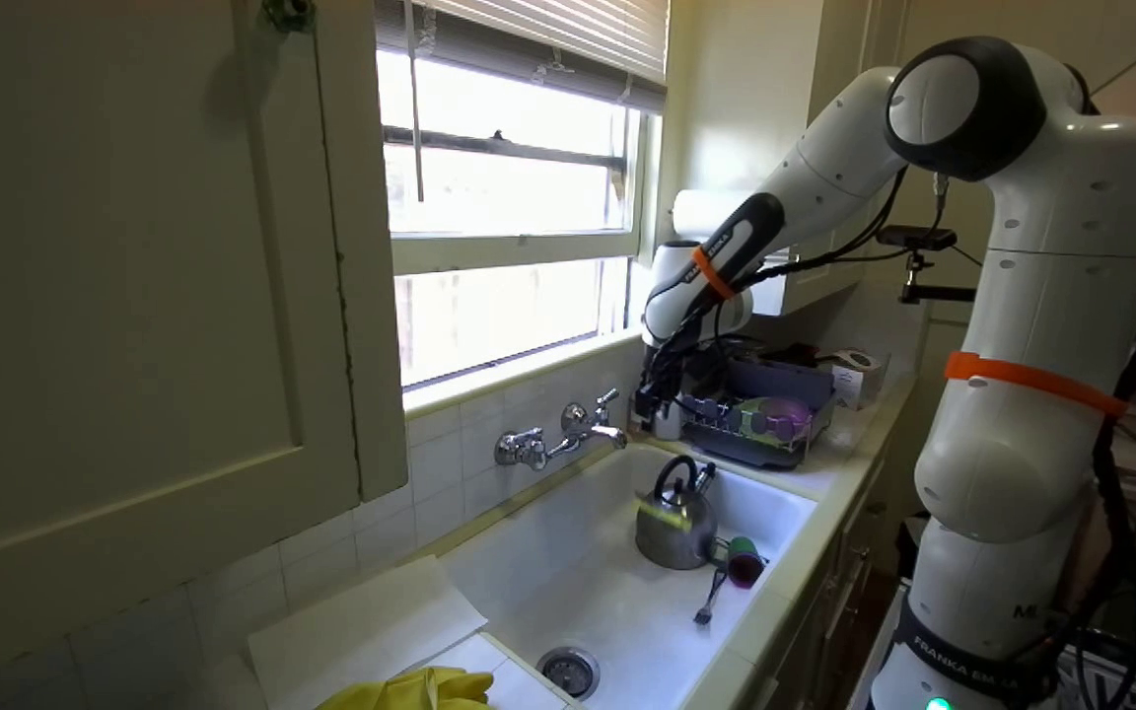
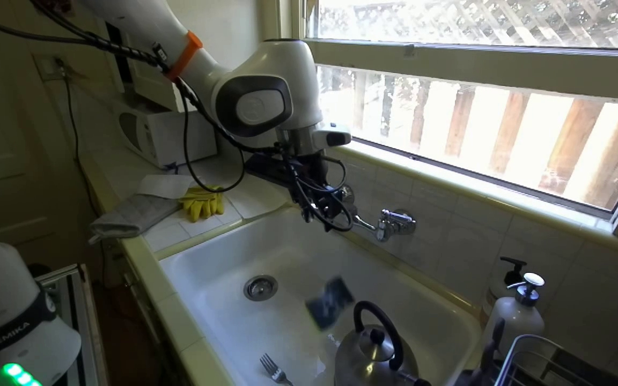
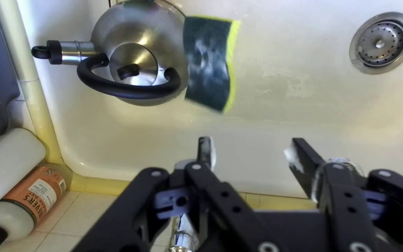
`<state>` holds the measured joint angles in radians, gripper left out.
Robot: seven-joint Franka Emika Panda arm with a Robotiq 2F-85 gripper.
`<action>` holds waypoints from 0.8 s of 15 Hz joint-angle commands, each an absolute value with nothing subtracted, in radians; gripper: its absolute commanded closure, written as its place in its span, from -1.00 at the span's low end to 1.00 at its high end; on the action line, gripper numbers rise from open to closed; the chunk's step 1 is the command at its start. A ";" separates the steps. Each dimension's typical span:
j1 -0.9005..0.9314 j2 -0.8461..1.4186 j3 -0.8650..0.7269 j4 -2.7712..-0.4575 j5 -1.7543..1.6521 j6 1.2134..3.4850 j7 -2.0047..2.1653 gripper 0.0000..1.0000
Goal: Pick up the sponge from the sink and clean the handle of the tap on the right
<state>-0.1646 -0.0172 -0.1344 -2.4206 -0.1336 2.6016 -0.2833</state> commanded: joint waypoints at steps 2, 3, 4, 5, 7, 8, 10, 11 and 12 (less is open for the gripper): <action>-0.158 -0.059 -0.138 -2.451 -0.158 2.584 -0.252 -0.98; -0.158 -0.060 -0.138 -2.452 -0.158 2.583 -0.252 -1.00; -0.158 -0.062 -0.139 -2.452 -0.155 2.581 -0.255 -1.00; -0.158 -0.063 -0.139 -2.453 -0.156 2.580 -0.255 -1.00; -0.157 -0.066 -0.139 -2.455 -0.152 2.577 -0.260 -1.00; -0.157 -0.068 -0.139 -2.457 -0.152 2.577 -0.260 -1.00; -0.157 -0.069 -0.139 -2.460 -0.153 2.578 -0.259 -1.00; -0.157 -0.039 -0.141 -2.436 -0.135 2.599 -0.279 -1.00; -0.157 -0.039 -0.141 -2.436 -0.135 2.599 -0.279 -1.00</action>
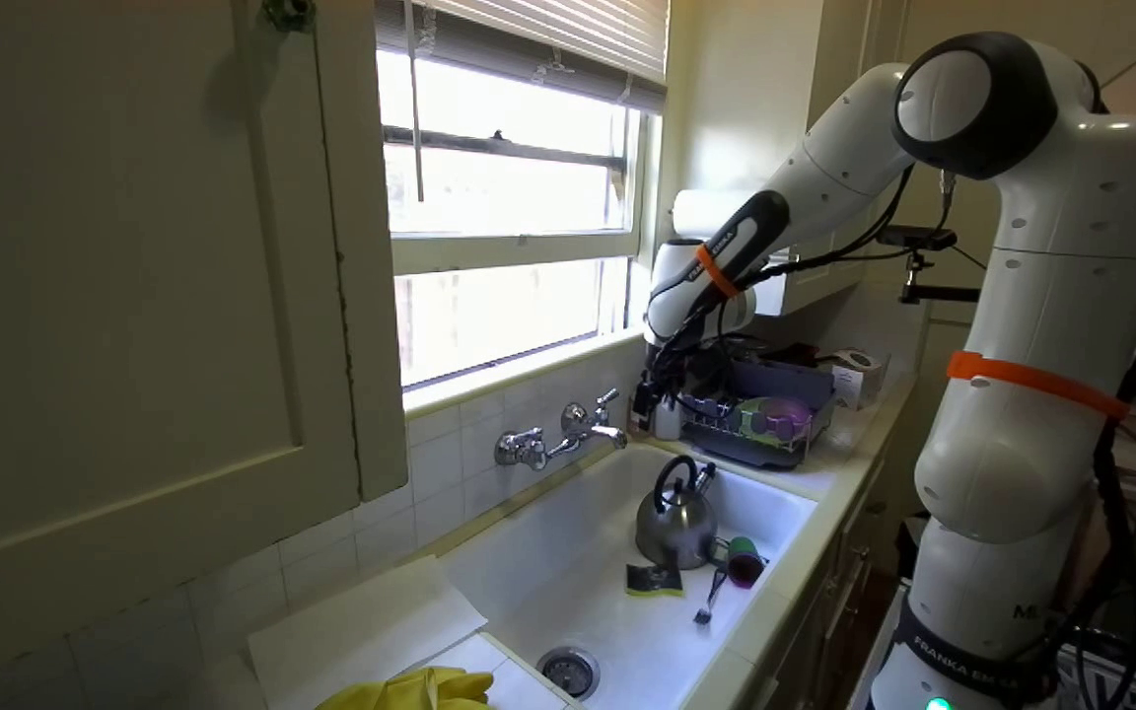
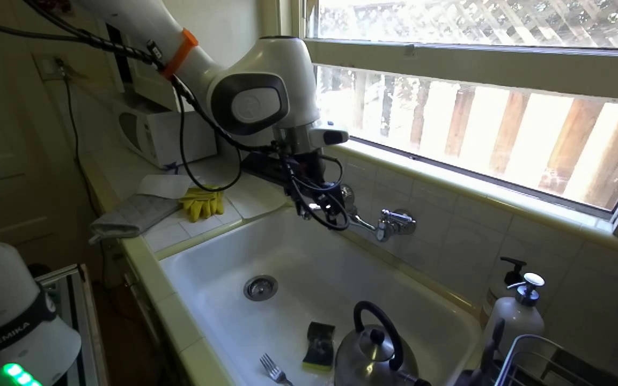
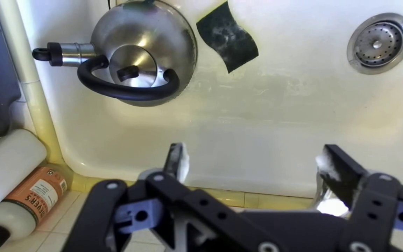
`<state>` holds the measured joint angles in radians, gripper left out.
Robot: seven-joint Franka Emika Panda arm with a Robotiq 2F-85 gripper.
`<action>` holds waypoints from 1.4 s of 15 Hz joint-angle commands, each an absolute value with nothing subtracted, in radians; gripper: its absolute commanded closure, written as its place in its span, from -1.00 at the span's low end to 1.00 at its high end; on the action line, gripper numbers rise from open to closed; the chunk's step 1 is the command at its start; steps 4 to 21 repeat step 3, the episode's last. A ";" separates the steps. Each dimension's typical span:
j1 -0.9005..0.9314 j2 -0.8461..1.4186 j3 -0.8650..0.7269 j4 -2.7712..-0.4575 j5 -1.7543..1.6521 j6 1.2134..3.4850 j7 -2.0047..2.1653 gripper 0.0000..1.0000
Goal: Pick up the sponge from the sink and clean the handle of the tap on the right
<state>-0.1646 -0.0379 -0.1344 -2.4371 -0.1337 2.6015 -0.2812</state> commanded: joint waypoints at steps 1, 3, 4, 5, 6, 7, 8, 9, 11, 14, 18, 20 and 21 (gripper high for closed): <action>-0.157 -0.039 -0.141 -2.436 -0.135 2.599 -0.279 -1.00; -0.157 -0.039 -0.141 -2.437 -0.135 2.599 -0.279 -1.00; -0.157 -0.039 -0.141 -2.437 -0.135 2.599 -0.279 -1.00; -0.157 -0.039 -0.141 -2.437 -0.135 2.599 -0.279 -1.00; -0.157 -0.039 -0.141 -2.437 -0.135 2.599 -0.279 -1.00; -0.157 -0.039 -0.141 -2.437 -0.135 2.599 -0.279 -1.00; -0.157 -0.039 -0.141 -2.437 -0.135 2.599 -0.279 -1.00; -0.157 -0.039 -0.141 -2.437 -0.135 2.599 -0.279 -1.00; -0.157 -0.039 -0.141 -2.437 -0.135 2.599 -0.279 -1.00; -0.157 -0.039 -0.141 -2.437 -0.135 2.599 -0.279 -1.00; -0.157 -0.039 -0.141 -2.437 -0.135 2.599 -0.279 -1.00; -0.157 -0.039 -0.141 -2.437 -0.135 2.599 -0.279 -1.00; -0.157 -0.039 -0.141 -2.437 -0.135 2.599 -0.279 -1.00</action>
